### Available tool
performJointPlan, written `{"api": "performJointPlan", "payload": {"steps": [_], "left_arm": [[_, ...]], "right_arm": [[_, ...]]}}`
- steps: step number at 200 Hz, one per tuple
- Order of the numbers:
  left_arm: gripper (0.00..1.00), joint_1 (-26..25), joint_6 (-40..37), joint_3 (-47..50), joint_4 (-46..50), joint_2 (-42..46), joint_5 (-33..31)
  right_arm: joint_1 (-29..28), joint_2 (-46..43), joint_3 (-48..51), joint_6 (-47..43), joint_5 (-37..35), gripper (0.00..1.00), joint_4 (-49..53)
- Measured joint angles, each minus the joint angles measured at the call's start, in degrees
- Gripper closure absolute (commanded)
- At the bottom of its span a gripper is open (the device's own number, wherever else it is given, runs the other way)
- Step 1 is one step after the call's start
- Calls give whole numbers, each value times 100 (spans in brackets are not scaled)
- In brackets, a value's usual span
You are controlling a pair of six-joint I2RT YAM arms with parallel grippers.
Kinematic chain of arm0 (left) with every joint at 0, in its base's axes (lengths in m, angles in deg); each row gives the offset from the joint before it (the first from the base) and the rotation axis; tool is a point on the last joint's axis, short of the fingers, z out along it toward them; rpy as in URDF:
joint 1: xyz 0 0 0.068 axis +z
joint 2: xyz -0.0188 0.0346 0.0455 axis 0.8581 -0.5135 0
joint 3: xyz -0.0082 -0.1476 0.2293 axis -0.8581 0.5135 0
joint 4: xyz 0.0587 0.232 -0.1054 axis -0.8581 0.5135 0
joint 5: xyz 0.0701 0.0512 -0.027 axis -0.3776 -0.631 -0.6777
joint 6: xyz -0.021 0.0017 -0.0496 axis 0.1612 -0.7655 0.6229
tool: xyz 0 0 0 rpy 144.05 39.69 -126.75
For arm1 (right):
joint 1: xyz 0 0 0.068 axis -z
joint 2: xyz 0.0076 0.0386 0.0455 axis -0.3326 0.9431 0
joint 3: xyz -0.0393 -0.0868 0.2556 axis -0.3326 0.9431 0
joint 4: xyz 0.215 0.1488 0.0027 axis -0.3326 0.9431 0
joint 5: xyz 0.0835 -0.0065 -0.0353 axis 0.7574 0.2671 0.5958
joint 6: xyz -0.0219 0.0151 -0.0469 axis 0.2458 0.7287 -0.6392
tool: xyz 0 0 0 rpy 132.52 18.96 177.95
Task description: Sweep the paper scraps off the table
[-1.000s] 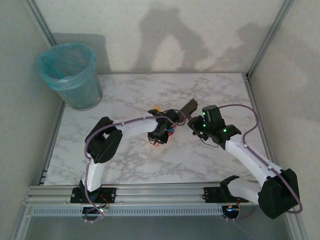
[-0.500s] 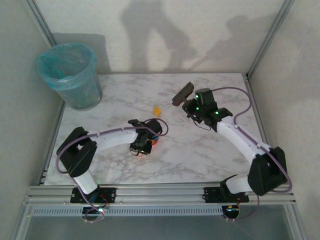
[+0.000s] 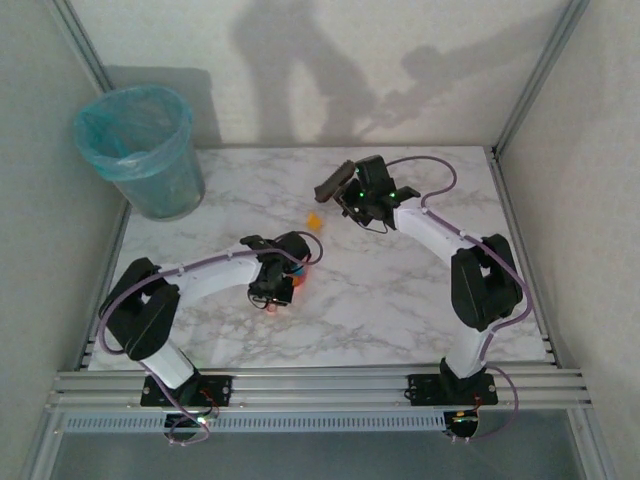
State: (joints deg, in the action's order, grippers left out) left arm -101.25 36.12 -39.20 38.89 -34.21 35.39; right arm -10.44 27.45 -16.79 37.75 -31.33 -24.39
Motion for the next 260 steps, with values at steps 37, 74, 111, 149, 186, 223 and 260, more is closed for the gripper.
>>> {"api": "performJointPlan", "payload": {"steps": [37, 74, 111, 149, 186, 223, 260], "left_arm": [[100, 0, -127, -356, -13, -463, 17], [100, 57, -234, -640, -15, -713, 9], [100, 118, -278, -789, -17, -898, -4], [100, 118, -278, -798, -17, -911, -2], [100, 118, -275, -798, -39, -911, 24], [100, 116, -275, -798, -118, -911, 70], [100, 111, -275, -798, -127, -911, 85]], "right_arm": [[-133, -24, 133, 85, 212, 100, -37], [-372, -433, 704, 151, 278, 100, -155], [-529, -1097, 1340, 260, 378, 100, -129], [-778, -1744, 1884, 472, 330, 100, -103], [-903, -2422, 1961, 481, 129, 100, 337], [-758, -2824, 1884, 393, -101, 100, 614], [-470, -2583, 1753, 87, -337, 100, 903]]}}
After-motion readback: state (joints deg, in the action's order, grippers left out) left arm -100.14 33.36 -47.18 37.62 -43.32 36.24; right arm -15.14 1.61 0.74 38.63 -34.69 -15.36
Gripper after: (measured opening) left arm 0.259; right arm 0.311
